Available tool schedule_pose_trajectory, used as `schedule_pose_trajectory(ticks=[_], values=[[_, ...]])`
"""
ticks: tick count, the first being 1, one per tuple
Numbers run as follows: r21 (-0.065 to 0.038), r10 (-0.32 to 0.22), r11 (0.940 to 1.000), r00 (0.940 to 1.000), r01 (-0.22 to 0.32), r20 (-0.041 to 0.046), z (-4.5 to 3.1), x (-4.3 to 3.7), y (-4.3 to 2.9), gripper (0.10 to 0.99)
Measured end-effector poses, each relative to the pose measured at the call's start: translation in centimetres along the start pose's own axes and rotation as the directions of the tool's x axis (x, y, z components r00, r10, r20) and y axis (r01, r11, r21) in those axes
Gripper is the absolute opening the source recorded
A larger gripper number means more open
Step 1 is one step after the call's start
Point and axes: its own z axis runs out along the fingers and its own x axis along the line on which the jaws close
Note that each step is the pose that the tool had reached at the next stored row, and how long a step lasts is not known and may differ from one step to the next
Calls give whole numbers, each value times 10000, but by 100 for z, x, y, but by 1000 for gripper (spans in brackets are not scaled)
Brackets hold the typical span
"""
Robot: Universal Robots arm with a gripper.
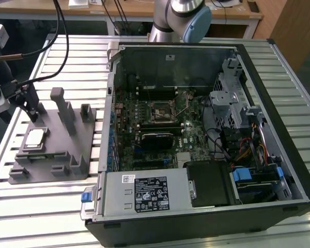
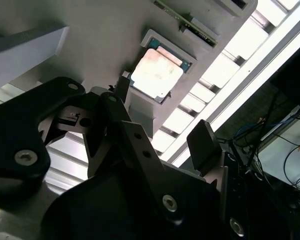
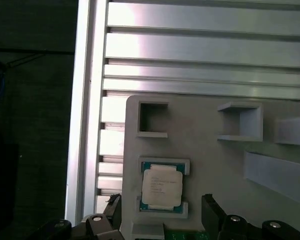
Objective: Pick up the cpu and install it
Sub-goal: 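Pick up the cpu and move it towards the insertion slot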
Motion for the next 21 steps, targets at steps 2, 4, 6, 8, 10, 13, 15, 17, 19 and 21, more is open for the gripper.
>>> schedule_pose_trajectory(ticks=[2,4,6,8,10,13,15,17,19,21], values=[[0,-1,10000,10000,1,0,26,0,-5,733],[-1,0,10000,10000,0,1,53,0,-9,733],[0,-1,10000,10000,1,0,80,-1,-12,733],[0,-1,10000,10000,1,0,105,-2,-13,733],[0,-2,10000,10000,2,0,130,-7,-15,733],[0,-1,10000,10000,1,1,162,-14,-16,733],[0,-1,10000,10000,1,0,181,-15,-17,733],[0,-1,10000,10000,1,3,203,-16,-19,733],[0,-1,10000,10000,1,3,222,-16,-19,733],[0,-1,10000,10000,1,4,239,-18,-20,733]])
